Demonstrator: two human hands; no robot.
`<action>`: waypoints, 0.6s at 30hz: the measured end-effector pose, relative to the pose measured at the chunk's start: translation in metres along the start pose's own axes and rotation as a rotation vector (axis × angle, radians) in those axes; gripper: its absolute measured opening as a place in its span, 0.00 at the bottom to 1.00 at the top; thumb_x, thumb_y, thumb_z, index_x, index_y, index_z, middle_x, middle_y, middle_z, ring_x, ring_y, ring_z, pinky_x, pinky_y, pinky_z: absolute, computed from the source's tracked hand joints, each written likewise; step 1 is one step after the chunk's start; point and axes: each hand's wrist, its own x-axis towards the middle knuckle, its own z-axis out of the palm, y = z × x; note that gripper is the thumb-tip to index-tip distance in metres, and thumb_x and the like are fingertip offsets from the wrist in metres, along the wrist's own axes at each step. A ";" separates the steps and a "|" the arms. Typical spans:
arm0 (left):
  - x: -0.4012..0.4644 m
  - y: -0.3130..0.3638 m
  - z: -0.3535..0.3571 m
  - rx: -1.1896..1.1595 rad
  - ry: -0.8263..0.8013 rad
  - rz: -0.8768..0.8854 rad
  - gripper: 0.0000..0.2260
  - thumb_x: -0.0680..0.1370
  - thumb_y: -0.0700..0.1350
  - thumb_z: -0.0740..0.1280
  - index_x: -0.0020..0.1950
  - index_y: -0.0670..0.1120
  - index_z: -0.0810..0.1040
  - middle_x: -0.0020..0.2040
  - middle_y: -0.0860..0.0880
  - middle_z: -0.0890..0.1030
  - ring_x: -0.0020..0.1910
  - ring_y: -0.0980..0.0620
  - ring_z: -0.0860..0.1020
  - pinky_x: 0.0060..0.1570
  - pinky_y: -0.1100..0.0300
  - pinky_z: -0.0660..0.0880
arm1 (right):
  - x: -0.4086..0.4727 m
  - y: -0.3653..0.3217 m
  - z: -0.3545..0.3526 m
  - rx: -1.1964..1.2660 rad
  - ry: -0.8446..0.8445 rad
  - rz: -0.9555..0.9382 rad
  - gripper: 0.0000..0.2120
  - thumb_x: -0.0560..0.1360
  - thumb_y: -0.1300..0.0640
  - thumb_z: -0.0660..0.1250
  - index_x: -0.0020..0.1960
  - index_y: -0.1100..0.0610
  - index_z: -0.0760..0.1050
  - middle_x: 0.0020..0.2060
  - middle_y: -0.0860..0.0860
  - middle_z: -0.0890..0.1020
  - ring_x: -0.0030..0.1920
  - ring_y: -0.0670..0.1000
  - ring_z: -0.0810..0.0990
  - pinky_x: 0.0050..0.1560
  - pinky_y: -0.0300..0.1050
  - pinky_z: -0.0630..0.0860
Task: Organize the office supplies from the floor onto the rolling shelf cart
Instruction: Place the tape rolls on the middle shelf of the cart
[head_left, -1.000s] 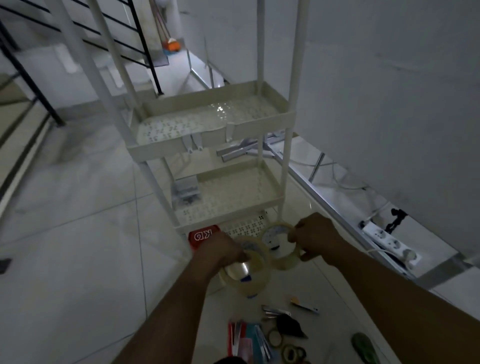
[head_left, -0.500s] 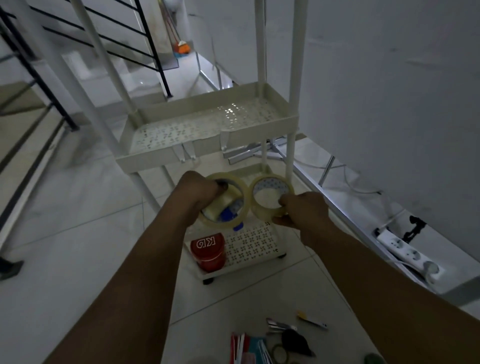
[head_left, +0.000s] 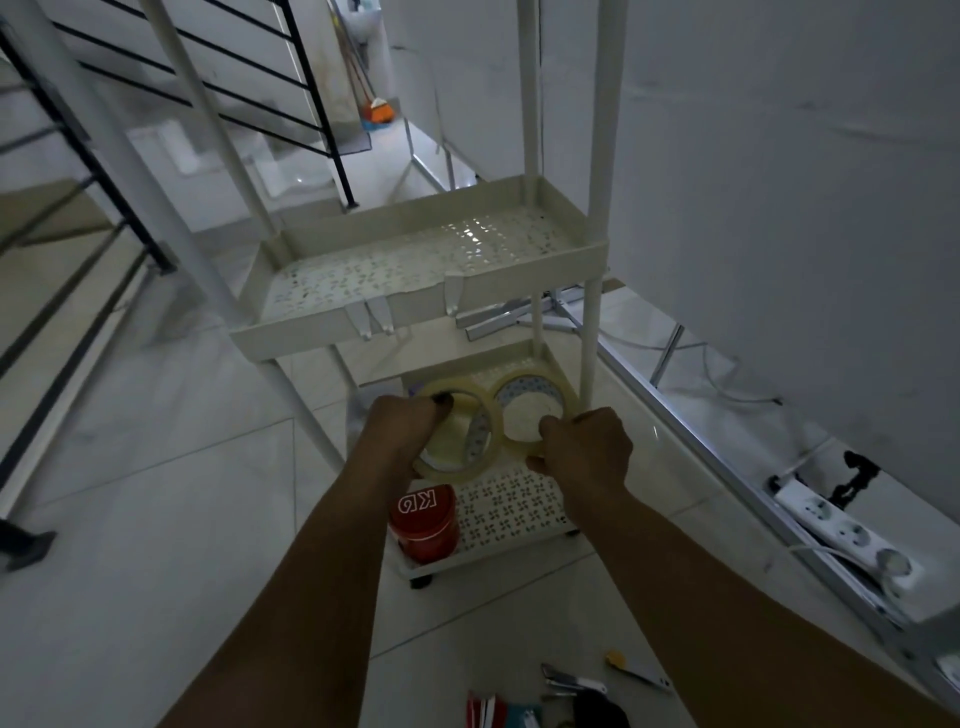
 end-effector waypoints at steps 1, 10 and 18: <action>0.002 -0.003 0.000 -0.035 0.004 -0.018 0.21 0.75 0.48 0.70 0.62 0.37 0.75 0.56 0.38 0.80 0.53 0.37 0.79 0.50 0.45 0.78 | 0.002 -0.001 0.005 -0.027 0.002 -0.014 0.25 0.60 0.50 0.65 0.54 0.61 0.72 0.49 0.59 0.79 0.46 0.62 0.83 0.47 0.59 0.82; 0.028 0.010 0.013 -0.191 0.055 0.057 0.06 0.75 0.42 0.69 0.47 0.40 0.77 0.49 0.38 0.81 0.51 0.37 0.80 0.55 0.40 0.78 | 0.067 0.008 0.064 -0.021 0.068 0.070 0.34 0.58 0.51 0.66 0.62 0.63 0.72 0.57 0.61 0.79 0.51 0.62 0.83 0.50 0.59 0.82; 0.064 0.020 0.039 0.344 0.201 0.460 0.15 0.73 0.44 0.68 0.57 0.38 0.80 0.54 0.38 0.82 0.54 0.38 0.79 0.53 0.51 0.78 | 0.080 -0.003 0.065 -0.170 0.035 0.056 0.25 0.68 0.57 0.70 0.62 0.66 0.73 0.56 0.62 0.81 0.55 0.61 0.81 0.54 0.55 0.81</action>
